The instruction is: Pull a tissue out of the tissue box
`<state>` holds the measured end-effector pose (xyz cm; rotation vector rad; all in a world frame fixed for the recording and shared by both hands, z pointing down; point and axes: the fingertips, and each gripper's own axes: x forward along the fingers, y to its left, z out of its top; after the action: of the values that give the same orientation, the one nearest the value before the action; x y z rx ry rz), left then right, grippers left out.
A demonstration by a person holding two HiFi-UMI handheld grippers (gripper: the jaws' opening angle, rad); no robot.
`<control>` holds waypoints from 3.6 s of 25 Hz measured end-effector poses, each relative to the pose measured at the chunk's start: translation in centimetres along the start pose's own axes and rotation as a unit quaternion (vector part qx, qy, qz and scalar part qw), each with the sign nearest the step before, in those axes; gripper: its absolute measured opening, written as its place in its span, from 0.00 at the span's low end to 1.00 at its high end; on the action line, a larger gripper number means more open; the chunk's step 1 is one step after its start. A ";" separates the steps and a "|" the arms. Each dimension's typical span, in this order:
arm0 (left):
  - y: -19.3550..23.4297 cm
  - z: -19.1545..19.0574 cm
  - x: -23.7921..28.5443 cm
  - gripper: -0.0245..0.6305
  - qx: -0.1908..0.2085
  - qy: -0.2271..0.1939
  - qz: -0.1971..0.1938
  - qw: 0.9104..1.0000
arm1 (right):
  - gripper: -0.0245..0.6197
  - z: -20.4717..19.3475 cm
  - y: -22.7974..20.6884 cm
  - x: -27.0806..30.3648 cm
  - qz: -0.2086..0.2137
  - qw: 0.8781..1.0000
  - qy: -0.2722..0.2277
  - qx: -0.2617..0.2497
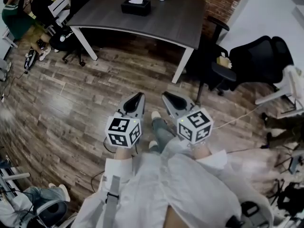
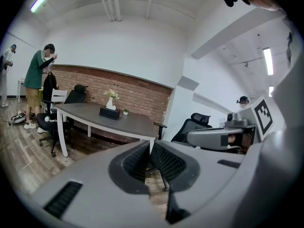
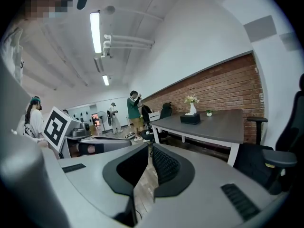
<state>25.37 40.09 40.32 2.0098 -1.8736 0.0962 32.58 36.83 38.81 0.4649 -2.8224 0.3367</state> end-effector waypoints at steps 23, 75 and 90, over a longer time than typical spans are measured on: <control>13.4 9.6 13.6 0.14 -0.013 -0.011 0.097 0.995 | 0.15 9.5 -13.3 17.5 0.063 0.998 -0.006 -0.028; 41.9 18.5 31.9 0.14 0.006 0.051 -0.062 0.997 | 0.15 15.8 -23.2 46.0 -0.126 0.991 0.018 0.037; 45.0 22.8 41.3 0.14 0.028 0.067 -0.062 0.995 | 0.15 19.2 -30.5 53.6 -0.095 0.994 0.011 0.043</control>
<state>-18.91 -7.78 42.60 2.0967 -1.6766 0.2444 -10.19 -11.46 41.92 0.7363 -2.7219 0.4227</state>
